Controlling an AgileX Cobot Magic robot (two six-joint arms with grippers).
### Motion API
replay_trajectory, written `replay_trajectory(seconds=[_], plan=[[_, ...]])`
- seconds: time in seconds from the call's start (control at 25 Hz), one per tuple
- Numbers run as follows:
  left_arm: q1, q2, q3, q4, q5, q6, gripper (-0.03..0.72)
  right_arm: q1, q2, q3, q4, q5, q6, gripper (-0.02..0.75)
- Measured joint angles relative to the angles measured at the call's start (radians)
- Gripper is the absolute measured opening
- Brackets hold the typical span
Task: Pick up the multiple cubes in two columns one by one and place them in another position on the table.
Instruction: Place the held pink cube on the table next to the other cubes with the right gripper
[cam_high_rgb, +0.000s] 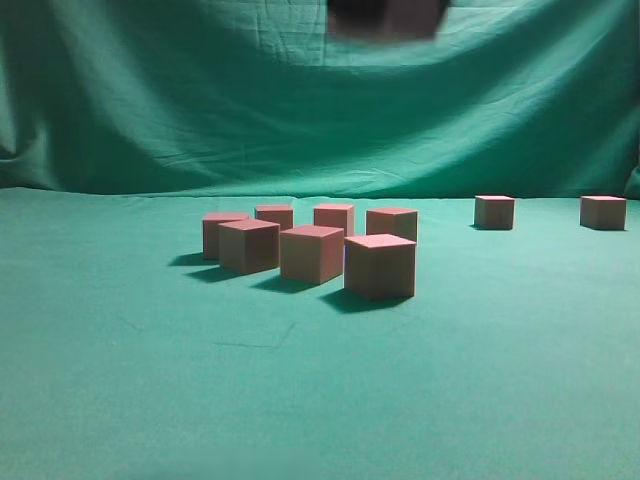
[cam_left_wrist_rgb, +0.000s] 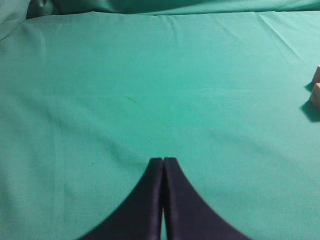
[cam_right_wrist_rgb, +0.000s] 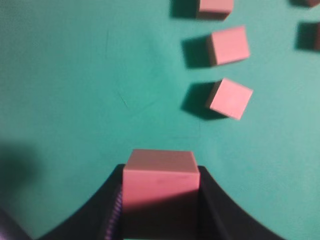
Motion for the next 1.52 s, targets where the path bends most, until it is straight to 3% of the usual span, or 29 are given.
replay_trajectory(seconds=[0.28,0.52,1.52], plan=[[0.0,0.0,0.0,0.0,0.0,0.0,0.0,0.0,0.0,0.224,-0.033,-0.221,0.126,0.269],[0.0,0.0,0.0,0.0,0.0,0.0,0.0,0.0,0.044,0.258,-0.058,-0.367,0.114,0.269],[0.0,0.0,0.0,0.0,0.0,0.0,0.0,0.0,0.217,0.261,-0.171,-0.503,0.091,0.269]])
